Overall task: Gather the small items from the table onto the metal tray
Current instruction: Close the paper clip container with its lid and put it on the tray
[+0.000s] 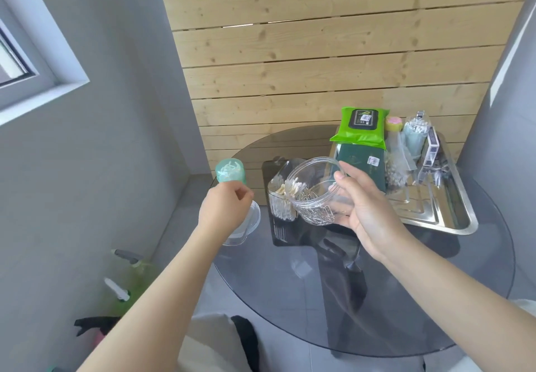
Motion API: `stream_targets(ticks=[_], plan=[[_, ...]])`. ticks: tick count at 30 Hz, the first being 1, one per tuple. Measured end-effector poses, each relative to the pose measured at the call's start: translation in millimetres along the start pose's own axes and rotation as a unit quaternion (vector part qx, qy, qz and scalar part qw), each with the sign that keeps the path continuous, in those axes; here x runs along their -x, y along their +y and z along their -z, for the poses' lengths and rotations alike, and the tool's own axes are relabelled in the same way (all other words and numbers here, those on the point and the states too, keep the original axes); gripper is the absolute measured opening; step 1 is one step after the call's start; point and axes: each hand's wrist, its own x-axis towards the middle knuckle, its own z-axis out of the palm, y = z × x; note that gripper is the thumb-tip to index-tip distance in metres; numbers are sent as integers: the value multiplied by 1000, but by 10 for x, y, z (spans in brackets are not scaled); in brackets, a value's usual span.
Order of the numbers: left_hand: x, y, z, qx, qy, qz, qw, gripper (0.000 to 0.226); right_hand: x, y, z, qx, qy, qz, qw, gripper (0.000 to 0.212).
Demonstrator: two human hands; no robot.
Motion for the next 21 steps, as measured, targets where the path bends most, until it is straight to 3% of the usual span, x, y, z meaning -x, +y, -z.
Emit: stream_targets(ticks=[3,5,8,17,21], plan=[[130,-156,11,-158,-48,39,986,47,27,17,-37,6,-9,18,1000,33],[178,-198,-27,-179,-103,56,977,59,40,48,-63,9,-14,21,1000,32],[207,-221,-94,-150,-134,57,978,64,62,107,-81,11,-7,20,1000,31],[412,-90,51,-37,-110,10,993,67,150,56,126,14,11,27,999,36],[549,-79,38,0,-229,-21,973,78,195,58,218,32,16,30,999,38]])
